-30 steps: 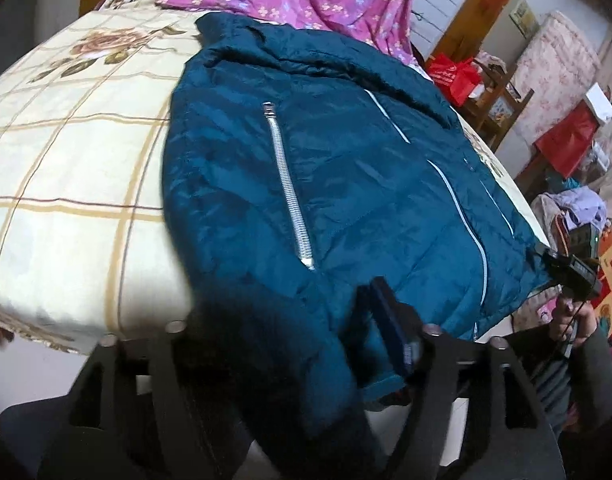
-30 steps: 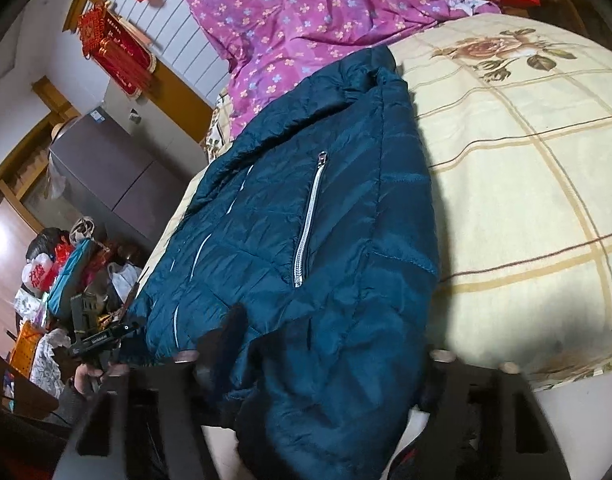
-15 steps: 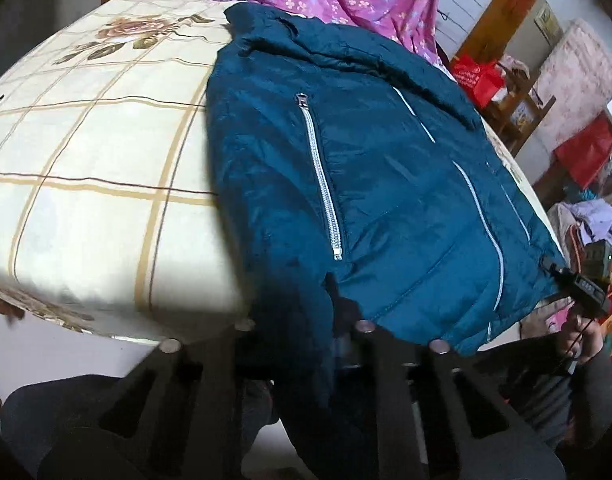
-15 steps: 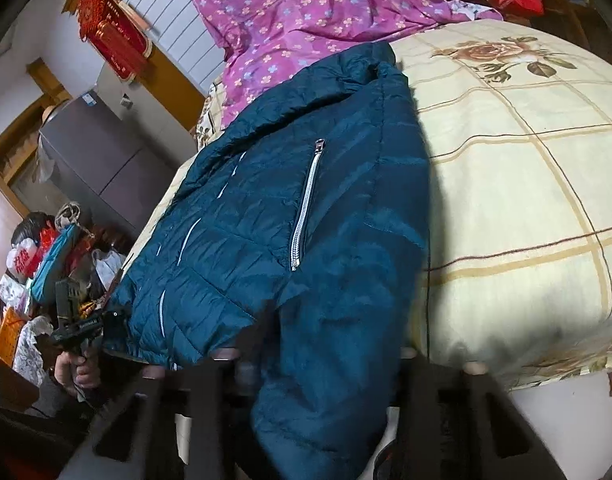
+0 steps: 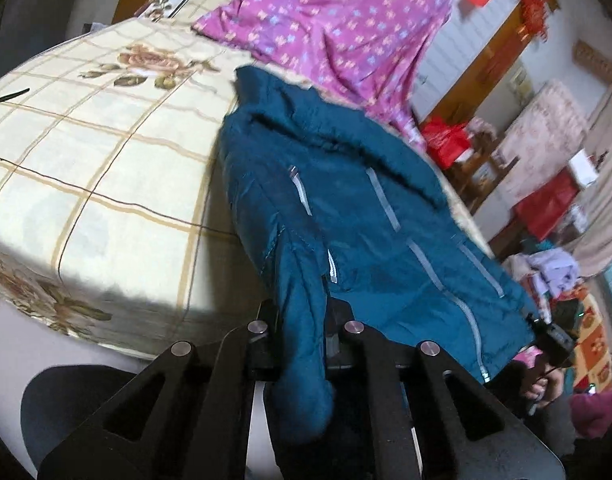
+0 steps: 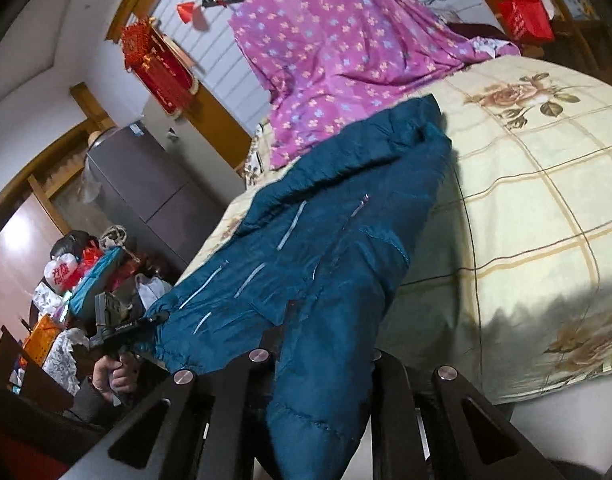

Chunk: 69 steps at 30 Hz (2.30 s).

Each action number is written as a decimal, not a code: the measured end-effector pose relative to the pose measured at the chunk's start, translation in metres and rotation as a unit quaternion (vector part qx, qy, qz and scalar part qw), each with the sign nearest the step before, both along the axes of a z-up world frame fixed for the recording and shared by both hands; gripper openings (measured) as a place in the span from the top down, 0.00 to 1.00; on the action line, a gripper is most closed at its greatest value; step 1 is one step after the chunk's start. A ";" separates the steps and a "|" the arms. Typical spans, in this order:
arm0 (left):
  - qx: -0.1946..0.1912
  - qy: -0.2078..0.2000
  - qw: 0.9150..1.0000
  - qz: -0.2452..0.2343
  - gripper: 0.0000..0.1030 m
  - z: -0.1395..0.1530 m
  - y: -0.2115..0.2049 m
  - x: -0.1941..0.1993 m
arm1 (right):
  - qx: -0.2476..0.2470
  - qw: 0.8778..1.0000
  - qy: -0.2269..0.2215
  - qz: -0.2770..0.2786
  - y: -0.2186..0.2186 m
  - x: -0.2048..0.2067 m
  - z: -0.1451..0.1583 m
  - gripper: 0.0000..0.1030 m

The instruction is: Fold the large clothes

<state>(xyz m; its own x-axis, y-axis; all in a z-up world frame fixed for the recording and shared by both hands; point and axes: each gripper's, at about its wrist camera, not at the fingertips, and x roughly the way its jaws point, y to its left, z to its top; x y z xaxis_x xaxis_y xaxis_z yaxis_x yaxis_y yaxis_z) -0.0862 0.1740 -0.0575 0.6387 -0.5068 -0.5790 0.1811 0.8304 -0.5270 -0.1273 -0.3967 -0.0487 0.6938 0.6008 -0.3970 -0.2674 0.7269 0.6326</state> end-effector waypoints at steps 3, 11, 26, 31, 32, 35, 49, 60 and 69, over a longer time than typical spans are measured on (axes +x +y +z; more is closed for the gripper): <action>-0.013 -0.022 1.000 -0.007 0.94 0.014 0.003 -0.012 | 0.010 1.000 -0.014 -0.007 -0.004 -0.017 0.011 0.88; -0.028 -0.073 0.997 -0.003 0.94 0.053 0.008 -0.044 | -0.052 0.996 -0.061 -0.030 -0.002 -0.055 0.058 0.88; 0.032 -0.173 0.984 0.010 0.93 0.117 -0.002 -0.084 | -0.128 0.982 -0.117 -0.075 0.008 -0.103 0.133 0.88; 0.037 -0.161 0.986 0.034 0.93 0.114 -0.008 -0.057 | -0.113 0.985 -0.107 -0.076 0.007 -0.085 0.130 0.88; 0.036 -0.157 0.986 0.038 0.93 0.113 -0.009 -0.051 | -0.117 0.984 -0.104 -0.079 0.008 -0.080 0.130 0.88; 0.028 -0.151 0.987 0.045 0.93 0.113 -0.010 -0.034 | -0.133 0.982 -0.101 -0.089 0.012 -0.067 0.133 0.88; 0.063 -0.131 0.984 0.105 0.93 0.123 -0.035 0.080 | -0.190 0.966 -0.102 -0.144 0.017 0.044 0.129 0.88; 0.075 -0.174 0.973 0.129 0.93 0.157 -0.043 0.151 | -0.190 0.948 -0.172 -0.190 0.019 0.122 0.170 0.88; 0.099 -0.115 0.977 0.150 0.93 0.110 -0.063 0.268 | -0.221 0.942 -0.128 -0.216 0.020 0.238 0.128 0.88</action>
<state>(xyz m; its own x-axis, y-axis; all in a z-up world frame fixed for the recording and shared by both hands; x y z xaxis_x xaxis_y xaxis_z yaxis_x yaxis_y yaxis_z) 0.1818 0.1107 0.0527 0.8661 -0.1700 -0.4700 0.0092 0.9457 -0.3250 0.1111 -0.3766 0.0789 0.9427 0.0561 -0.3288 0.0105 0.9803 0.1975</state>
